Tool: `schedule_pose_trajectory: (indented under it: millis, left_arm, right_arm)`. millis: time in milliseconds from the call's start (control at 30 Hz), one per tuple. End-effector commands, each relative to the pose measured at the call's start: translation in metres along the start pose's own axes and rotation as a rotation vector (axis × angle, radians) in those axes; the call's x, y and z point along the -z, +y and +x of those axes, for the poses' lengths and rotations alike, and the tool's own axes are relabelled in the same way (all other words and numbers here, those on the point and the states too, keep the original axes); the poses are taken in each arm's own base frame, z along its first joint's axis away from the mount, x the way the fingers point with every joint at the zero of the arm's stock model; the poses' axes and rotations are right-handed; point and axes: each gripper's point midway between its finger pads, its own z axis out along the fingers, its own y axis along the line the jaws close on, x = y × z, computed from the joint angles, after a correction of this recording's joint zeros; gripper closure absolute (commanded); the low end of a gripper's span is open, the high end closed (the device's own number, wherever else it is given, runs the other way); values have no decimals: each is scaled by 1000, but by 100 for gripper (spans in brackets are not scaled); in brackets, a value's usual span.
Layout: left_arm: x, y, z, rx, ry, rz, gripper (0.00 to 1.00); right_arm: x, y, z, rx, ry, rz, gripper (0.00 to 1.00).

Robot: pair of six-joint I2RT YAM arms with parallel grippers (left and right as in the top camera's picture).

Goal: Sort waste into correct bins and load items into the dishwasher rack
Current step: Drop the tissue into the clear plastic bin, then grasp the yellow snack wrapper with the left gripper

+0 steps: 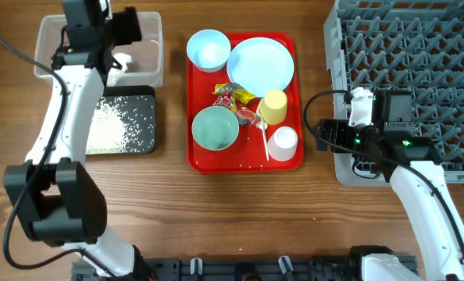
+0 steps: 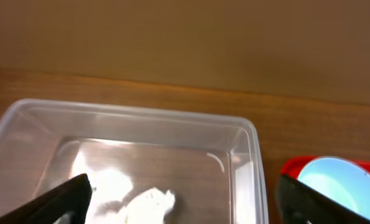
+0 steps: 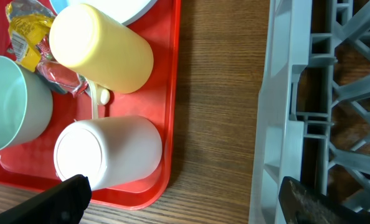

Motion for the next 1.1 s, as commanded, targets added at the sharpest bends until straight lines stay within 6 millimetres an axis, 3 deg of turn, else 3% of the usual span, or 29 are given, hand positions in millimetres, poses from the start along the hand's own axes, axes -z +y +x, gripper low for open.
schedule_pose_trajectory:
  millis: [0, 133, 167, 367, 467, 533, 767, 867, 900, 933, 1000, 1067]
  left_arm:
    - [2, -22, 4, -12, 27, 105, 3]
    - [17, -79, 24, -46, 108, 293, 7]
    - [24, -105, 40, -74, 163, 345, 8]
    - [52, -202, 116, -233, 386, 538, 12]
    - [49, -227, 147, -293, 451, 572, 12]
    - [41, -235, 163, -307, 482, 579, 11]
    - [10, -236, 207, -312, 577, 562, 8]
    - [2, -238, 215, -313, 583, 563, 9]
    - [0, -239, 218, -315, 588, 563, 13]
    - [-1, -239, 219, -315, 589, 563, 24]
    - [-1, -239, 218, -315, 587, 564, 58]
    - [-1, -240, 218, -315, 586, 564, 75]
  right_arm:
    - [0, 1, -5, 1, -6, -6, 0]
    - [0, 1, -5, 0, -6, -6, 0]
    - [0, 1, -5, 1, -7, -6, 0]
    - [0, 1, -8, 3, -18, -7, 0]
    - [0, 1, -7, -2, -14, -7, 0]
    - [0, 1, -4, -4, -4, -7, 0]
    - [0, 1, -4, -5, -2, -6, 0]
    - [0, 1, -4, -5, -2, -6, 0]
    - [0, 1, -4, -5, -2, -6, 0]
    - [0, 1, -4, -5, -2, -6, 0]
    - [0, 1, -4, -5, -2, -6, 0]
    - [0, 1, -4, -5, -2, -6, 0]
